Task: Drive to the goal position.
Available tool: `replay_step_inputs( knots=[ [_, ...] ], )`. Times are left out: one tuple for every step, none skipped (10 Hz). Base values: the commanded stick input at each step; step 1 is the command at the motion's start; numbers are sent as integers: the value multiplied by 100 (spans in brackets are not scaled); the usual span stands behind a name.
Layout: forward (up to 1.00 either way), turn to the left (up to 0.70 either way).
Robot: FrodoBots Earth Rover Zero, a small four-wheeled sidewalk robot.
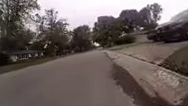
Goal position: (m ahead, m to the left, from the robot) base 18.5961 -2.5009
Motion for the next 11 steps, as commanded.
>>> replay_step_inputs(
  knots=[
    [100,0],
    [100,0],
    [100,-1],
    [100,-12],
    [100,-30],
    [100,-40],
    [100,-3],
    [100,0],
    [100,0],
    [100,0],
    [100,0]
  ],
)
